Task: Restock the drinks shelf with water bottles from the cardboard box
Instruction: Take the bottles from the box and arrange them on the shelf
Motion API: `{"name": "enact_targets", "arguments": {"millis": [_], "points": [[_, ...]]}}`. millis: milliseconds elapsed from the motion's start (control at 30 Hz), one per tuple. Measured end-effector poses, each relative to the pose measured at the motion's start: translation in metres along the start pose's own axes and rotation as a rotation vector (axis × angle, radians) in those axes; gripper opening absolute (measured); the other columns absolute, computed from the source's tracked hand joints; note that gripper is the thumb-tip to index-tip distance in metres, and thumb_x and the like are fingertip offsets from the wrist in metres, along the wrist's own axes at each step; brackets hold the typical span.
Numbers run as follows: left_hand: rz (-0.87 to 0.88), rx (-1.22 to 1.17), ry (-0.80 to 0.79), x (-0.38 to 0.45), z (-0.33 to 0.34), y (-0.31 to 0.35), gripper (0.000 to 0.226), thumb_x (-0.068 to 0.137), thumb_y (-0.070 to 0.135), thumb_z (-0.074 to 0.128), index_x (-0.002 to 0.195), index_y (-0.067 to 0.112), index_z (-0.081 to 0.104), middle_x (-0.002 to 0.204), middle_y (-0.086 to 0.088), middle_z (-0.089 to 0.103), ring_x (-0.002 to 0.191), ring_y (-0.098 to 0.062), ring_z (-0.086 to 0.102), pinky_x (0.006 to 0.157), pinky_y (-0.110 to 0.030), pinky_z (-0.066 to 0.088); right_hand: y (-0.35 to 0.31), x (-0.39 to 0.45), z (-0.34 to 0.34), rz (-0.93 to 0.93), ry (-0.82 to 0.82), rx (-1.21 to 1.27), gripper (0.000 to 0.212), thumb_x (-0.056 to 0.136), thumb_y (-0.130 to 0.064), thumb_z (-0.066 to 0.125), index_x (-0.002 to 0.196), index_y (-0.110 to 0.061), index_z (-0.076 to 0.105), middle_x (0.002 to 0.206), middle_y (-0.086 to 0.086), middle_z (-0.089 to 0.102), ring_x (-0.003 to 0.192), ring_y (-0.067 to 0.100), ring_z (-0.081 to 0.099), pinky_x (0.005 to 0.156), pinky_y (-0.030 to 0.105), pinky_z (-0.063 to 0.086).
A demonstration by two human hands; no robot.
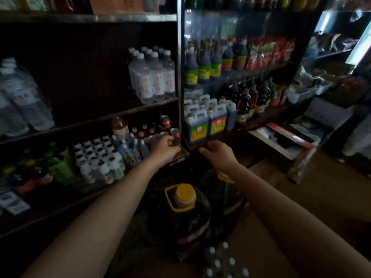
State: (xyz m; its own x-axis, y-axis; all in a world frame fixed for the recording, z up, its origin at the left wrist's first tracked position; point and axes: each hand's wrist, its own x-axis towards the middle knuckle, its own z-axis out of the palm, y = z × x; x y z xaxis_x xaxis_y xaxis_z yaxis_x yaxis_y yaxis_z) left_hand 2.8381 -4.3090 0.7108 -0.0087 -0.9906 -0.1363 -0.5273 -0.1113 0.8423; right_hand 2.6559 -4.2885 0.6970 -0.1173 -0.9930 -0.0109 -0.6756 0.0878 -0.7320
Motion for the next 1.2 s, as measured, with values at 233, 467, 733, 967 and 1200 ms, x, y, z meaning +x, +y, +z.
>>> {"name": "enact_targets", "arguments": {"millis": [233, 467, 733, 967, 1200], "points": [[-0.093, -0.042, -0.133, -0.063, 0.105, -0.016, 0.061, 0.091, 0.019, 0.061, 0.144, 0.015, 0.03, 0.136, -0.006, 0.047, 0.117, -0.022, 0.051, 0.084, -0.03, 0.044, 0.092, -0.065, -0.024, 0.116, -0.052, -0.029, 0.052, 0.089, -0.042, 0.062, 0.129, -0.009, 0.055, 0.122, 0.01, 0.062, 0.112, 0.026, 0.058, 0.092, 0.032, 0.047], [-0.113, 0.057, -0.304, -0.077, 0.193, -0.089, 0.042, 0.09, 0.017, 0.06, 0.13, 0.014, 0.049, 0.118, -0.004, 0.061, 0.105, -0.017, 0.058, 0.081, -0.025, 0.044, 0.183, -0.098, 0.011, 0.188, -0.097, -0.02, 0.042, 0.091, -0.039, 0.06, 0.116, -0.005, 0.061, 0.104, 0.005, 0.065, 0.097, 0.019, 0.061, 0.073, 0.028, 0.049], [-0.188, 0.172, -0.407, -0.064, 0.314, -0.267, 0.041, 0.087, 0.016, 0.063, 0.127, 0.013, 0.053, 0.114, -0.005, 0.061, 0.1, -0.016, 0.058, 0.087, -0.032, 0.051, 0.337, -0.122, 0.129, 0.314, -0.144, 0.052, 0.038, 0.091, -0.033, 0.061, 0.12, -0.007, 0.059, 0.112, 0.007, 0.063, 0.103, 0.021, 0.06, 0.089, 0.039, 0.052], [-0.344, 0.223, -0.407, -0.012, 0.42, -0.432, 0.047, 0.083, 0.019, 0.068, 0.127, 0.016, 0.053, 0.129, -0.007, 0.054, 0.117, -0.024, 0.054, 0.101, -0.04, 0.046, 0.489, -0.114, 0.243, 0.393, -0.168, 0.1, 0.046, 0.09, -0.037, 0.061, 0.128, -0.012, 0.054, 0.117, 0.004, 0.062, 0.106, 0.018, 0.06, 0.092, 0.039, 0.052], [-0.231, 0.36, -0.494, 0.054, 0.518, -0.553, 0.083, 0.07, 0.026, 0.074, 0.142, 0.03, 0.035, 0.148, -0.011, 0.034, 0.134, -0.033, 0.035, 0.105, -0.047, 0.04, 0.603, -0.091, 0.329, 0.407, -0.121, 0.232, 0.037, 0.091, -0.029, 0.062, 0.125, -0.014, 0.057, 0.109, 0.001, 0.064, 0.099, 0.015, 0.062, 0.088, 0.04, 0.054]]}}
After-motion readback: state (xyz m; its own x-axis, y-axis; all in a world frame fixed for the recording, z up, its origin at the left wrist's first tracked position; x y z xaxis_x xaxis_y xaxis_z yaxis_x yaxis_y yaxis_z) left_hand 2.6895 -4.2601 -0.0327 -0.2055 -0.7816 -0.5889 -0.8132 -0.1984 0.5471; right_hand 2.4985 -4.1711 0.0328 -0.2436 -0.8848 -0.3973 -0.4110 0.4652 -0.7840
